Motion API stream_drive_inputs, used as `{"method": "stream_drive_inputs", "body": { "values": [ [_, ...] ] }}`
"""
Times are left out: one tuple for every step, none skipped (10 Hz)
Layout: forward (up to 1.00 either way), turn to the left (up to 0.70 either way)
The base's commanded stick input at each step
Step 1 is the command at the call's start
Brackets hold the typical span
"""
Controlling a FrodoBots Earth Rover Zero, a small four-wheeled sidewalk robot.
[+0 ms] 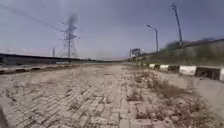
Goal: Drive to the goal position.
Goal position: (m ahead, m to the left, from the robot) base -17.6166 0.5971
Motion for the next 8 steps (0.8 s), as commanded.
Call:
{"method": "stream_drive_inputs", "body": {
  "values": [
    [1.0, 0.0],
    [1.0, 0.0],
    [1.0, 0.0],
    [1.0, 0.0],
    [1.0, 0.0],
    [1.0, 0.0],
    [1.0, 0.0],
    [1.0, 0.0]
  ]
}}
